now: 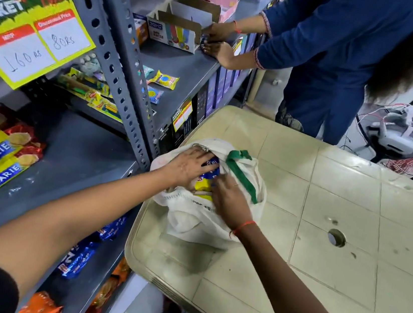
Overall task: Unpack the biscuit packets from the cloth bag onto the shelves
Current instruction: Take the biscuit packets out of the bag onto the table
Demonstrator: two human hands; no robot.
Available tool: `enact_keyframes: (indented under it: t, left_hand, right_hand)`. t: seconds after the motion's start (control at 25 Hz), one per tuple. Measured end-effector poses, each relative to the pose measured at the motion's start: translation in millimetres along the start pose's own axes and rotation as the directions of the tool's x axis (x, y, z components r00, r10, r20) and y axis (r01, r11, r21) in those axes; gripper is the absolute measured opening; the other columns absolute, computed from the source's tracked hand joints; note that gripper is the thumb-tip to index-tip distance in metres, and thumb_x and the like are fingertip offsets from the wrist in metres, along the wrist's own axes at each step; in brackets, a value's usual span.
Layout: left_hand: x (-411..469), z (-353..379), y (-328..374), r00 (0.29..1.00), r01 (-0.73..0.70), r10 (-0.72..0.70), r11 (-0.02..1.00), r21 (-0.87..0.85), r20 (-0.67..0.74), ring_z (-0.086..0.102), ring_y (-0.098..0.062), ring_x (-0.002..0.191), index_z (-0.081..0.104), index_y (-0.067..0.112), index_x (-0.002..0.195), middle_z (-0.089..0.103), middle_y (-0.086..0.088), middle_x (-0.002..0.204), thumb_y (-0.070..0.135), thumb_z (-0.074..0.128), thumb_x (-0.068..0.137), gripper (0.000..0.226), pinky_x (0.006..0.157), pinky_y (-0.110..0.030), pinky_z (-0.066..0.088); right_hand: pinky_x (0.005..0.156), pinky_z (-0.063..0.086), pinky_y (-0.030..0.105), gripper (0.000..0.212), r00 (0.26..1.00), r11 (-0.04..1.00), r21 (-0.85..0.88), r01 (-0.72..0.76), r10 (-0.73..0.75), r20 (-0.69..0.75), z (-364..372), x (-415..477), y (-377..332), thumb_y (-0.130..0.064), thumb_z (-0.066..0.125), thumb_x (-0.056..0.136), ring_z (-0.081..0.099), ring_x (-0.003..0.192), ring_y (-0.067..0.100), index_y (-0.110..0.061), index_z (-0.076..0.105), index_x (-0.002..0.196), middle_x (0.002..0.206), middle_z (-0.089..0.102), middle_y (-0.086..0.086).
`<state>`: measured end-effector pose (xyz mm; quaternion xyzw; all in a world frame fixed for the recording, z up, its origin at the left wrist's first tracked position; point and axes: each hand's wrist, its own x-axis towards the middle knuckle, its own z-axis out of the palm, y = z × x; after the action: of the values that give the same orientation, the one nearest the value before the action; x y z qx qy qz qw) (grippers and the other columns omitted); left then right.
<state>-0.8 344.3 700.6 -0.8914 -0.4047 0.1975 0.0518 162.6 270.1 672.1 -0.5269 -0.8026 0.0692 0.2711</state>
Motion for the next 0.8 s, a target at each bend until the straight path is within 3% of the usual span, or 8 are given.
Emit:
enact_keyframes:
  t: [0.04, 0.12, 0.24, 0.32, 0.48, 0.56, 0.68, 0.8]
  left_hand:
    - [0, 2, 1, 1.0, 0.02, -0.02, 1.0, 0.011, -0.012, 0.037, -0.036, 0.133, 0.024, 0.02, 0.146, 0.033, -0.016, 0.148, 0.057, 0.064, 0.069, 0.094, 0.115, -0.045, 0.024]
    - [-1, 6, 3, 0.995, 0.094, -0.093, 0.995, 0.044, -0.02, 0.03, -0.037, 0.137, 0.012, 0.018, 0.15, 0.029, -0.018, 0.15, 0.045, 0.062, 0.077, 0.093, 0.119, -0.048, 0.016]
    - [-11, 6, -1, 0.969, 0.192, -0.211, 0.97, 0.15, 0.128, 0.006, -0.038, 0.147, -0.004, 0.019, 0.151, 0.006, -0.018, 0.159, 0.024, 0.05, 0.09, 0.081, 0.12, -0.051, -0.001]
    - [-21, 6, -12, 0.92, 0.234, -0.294, 0.943, 0.238, 0.26, -0.011, -0.036, 0.148, -0.008, 0.024, 0.151, -0.012, -0.015, 0.16, 0.028, 0.04, 0.095, 0.074, 0.118, -0.055, -0.007]
    - [-38, 3, -27, 0.813, 0.257, -0.388, 0.908, 0.33, 0.435, -0.013, -0.037, 0.147, -0.004, 0.025, 0.151, -0.014, -0.02, 0.159, 0.034, 0.041, 0.095, 0.073, 0.117, -0.06, -0.006]
    - [-38, -11, -18, 0.873, 0.242, -0.326, 0.935, 0.258, 0.363, 0.003, -0.037, 0.147, 0.011, 0.026, 0.15, 0.006, -0.022, 0.158, 0.027, 0.05, 0.092, 0.07, 0.117, -0.057, 0.009]
    - [-27, -21, 10, 0.994, 0.025, -0.027, 0.999, 0.021, 0.104, 0.035, -0.032, 0.13, 0.038, 0.019, 0.137, 0.038, -0.015, 0.14, 0.023, 0.062, 0.084, 0.058, 0.101, -0.043, 0.036]
    - [-13, -14, 7, 0.986, -0.016, 0.035, 0.993, -0.12, 0.16, 0.031, -0.03, 0.136, 0.011, 0.027, 0.149, 0.025, -0.012, 0.151, 0.045, 0.078, 0.066, 0.109, 0.106, -0.041, 0.036]
  right_hand:
    - [0.071, 0.055, 0.035, 0.012, 0.988, 0.988, -0.087, 0.126, -0.117, 0.101, 9, -6, -2, -0.01, 0.052, 0.079, 0.061, 0.076, 0.032, -0.007, 0.062, 0.083, 0.081, 0.066, 0.016]
    - [0.073, 0.057, 0.03, 0.017, 0.939, 0.962, -0.226, 0.151, -0.069, 0.336, 10, -12, -4, -0.022, 0.047, 0.077, 0.065, 0.057, 0.025, -0.017, 0.06, 0.066, 0.056, 0.067, 0.006]
    - [0.052, 0.052, 0.019, 0.019, 0.913, 0.899, -0.398, 0.183, -0.005, 0.408, -9, -10, -4, -0.025, 0.071, 0.064, 0.063, 0.039, 0.019, -0.018, 0.062, 0.049, 0.041, 0.062, 0.002]
    - [0.061, 0.053, 0.027, 0.013, 0.855, 0.894, -0.448, -0.02, 0.247, 0.456, -33, -4, 2, -0.026, 0.069, 0.075, 0.072, 0.073, 0.025, -0.015, 0.072, 0.08, 0.078, 0.075, 0.011]
    - [0.086, 0.049, 0.038, 0.094, 0.736, 0.83, -0.417, -0.369, 0.536, 0.414, -52, -3, 26, -0.053, 0.071, 0.068, 0.058, 0.114, 0.032, -0.014, 0.027, 0.141, 0.13, 0.055, 0.015]
    - [0.093, 0.046, 0.044, 0.118, 0.719, 0.829, -0.344, -0.44, 0.555, 0.418, -47, -5, 22, -0.05, 0.078, 0.06, 0.048, 0.123, 0.037, -0.017, 0.007, 0.148, 0.139, 0.039, 0.02]
    - [0.106, 0.036, 0.047, 0.132, 0.688, 0.831, -0.307, -0.464, 0.556, 0.466, -38, -1, 19, -0.048, 0.082, 0.055, 0.031, 0.133, 0.043, -0.017, -0.006, 0.149, 0.146, 0.022, 0.024]
    - [0.113, 0.027, 0.046, 0.136, 0.665, 0.821, -0.207, -0.533, 0.557, 0.497, -35, 11, 37, -0.051, 0.084, 0.05, 0.025, 0.139, 0.038, -0.019, -0.003, 0.149, 0.152, 0.022, 0.02]
